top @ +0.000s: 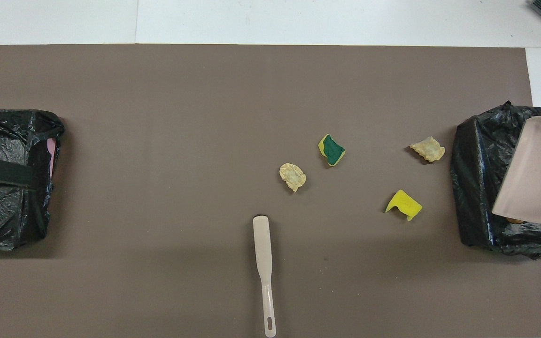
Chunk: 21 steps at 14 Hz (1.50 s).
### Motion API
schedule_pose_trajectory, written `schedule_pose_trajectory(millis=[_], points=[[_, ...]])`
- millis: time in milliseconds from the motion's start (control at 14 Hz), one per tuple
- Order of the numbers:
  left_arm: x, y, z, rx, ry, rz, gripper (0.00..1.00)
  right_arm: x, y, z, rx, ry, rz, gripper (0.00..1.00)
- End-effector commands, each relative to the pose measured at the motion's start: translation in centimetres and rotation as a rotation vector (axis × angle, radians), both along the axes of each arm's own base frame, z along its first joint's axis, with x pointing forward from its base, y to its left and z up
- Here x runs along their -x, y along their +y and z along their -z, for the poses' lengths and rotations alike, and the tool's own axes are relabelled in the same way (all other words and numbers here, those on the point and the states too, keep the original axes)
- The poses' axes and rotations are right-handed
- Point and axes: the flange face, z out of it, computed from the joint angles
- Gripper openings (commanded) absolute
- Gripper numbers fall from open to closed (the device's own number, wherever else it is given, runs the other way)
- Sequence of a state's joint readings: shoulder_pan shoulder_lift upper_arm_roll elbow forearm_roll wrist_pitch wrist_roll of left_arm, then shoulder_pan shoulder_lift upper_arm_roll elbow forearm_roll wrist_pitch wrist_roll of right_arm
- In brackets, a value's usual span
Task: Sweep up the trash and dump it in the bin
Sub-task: 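Tip the dustpan over the bag with the right gripper while the left gripper withdraws, then bring the empty dustpan back to the table center with the right gripper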
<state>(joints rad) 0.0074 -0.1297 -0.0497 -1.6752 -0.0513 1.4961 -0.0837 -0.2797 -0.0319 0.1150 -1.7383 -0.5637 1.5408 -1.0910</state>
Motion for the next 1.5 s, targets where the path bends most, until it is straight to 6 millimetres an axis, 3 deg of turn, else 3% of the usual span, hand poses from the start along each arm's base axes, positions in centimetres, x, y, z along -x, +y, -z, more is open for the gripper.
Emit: schedule_pose_trajectory(millis=[0, 215, 645, 1146, 1433], points=[[1.1, 0.2, 0.8, -0.019, 0.017, 0.019, 1.00, 0.2, 3.3, -0.2, -0.022, -0.082, 0.138, 0.00], [1.2, 0.3, 0.8, -0.019, 0.011, 0.017, 1.00, -0.1, 6.3, 0.3, -0.100, -0.169, 0.302, 0.00], [0.0, 0.1, 0.4, -0.014, -0.079, 0.012, 1.00, -1.9, 17.5, 2.3, -0.239, -0.285, 0.533, 0.00], [0.3, 0.2, 0.8, -0.013, -0.066, 0.014, 1.00, -4.3, 33.1, 8.0, -0.288, -0.358, 0.704, 0.00], [0.3, 0.2, 0.9, -0.013, -0.061, 0.015, 1.00, -5.2, 39.5, 11.6, -0.342, -0.387, 0.826, 0.00]])
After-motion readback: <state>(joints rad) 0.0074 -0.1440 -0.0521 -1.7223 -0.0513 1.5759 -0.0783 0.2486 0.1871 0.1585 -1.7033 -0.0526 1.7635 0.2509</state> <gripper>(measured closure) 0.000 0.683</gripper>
